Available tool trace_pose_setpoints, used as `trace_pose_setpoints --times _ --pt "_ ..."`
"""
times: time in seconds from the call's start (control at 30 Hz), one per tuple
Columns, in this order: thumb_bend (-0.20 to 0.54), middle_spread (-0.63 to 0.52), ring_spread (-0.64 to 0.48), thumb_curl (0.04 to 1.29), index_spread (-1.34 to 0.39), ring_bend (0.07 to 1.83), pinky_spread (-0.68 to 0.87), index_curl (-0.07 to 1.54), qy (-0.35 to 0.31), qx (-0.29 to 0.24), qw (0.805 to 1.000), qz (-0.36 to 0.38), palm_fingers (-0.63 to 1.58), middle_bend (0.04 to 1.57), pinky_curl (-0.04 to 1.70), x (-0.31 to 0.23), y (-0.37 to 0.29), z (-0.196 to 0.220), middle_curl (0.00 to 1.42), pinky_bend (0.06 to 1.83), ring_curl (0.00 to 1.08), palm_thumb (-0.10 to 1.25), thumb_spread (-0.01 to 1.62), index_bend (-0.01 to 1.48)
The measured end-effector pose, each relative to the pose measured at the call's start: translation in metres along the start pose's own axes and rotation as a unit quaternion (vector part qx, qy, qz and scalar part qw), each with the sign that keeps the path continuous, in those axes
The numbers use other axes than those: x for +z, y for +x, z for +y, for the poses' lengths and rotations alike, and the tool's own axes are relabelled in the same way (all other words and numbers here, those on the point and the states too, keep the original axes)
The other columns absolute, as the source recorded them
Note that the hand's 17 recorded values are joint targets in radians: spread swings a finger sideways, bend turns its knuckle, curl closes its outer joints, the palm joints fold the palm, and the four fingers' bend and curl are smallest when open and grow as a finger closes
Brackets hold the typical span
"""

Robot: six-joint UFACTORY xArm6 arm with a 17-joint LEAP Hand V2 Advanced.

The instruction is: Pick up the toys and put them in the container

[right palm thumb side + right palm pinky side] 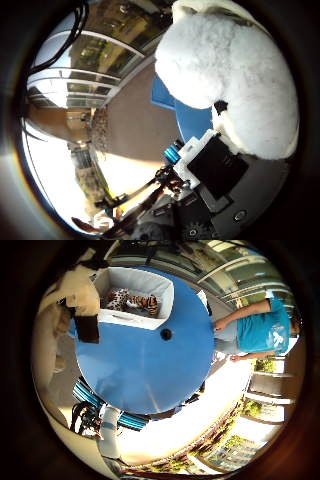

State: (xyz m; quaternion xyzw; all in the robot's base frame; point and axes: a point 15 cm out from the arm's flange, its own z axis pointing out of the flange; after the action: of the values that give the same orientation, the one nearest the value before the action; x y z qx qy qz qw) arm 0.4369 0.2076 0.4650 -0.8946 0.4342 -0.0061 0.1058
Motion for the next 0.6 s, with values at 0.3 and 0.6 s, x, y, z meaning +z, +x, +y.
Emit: trace_pose_setpoints --times 0.3,0.6 --pt "-0.016 -0.24 -0.10 0.98 -1.22 1.65 0.12 1.08 0.104 0.019 0.994 0.020 0.72 1.32 0.76 0.046 0.007 -0.099 1.16 1.75 0.78 0.95 1.03 0.59" --pt "-0.040 -0.21 -0.04 0.92 -1.21 1.59 0.15 1.23 0.123 0.030 0.992 0.023 0.79 1.27 0.74 0.138 0.017 -0.152 1.10 1.65 0.72 0.79 1.04 0.58"
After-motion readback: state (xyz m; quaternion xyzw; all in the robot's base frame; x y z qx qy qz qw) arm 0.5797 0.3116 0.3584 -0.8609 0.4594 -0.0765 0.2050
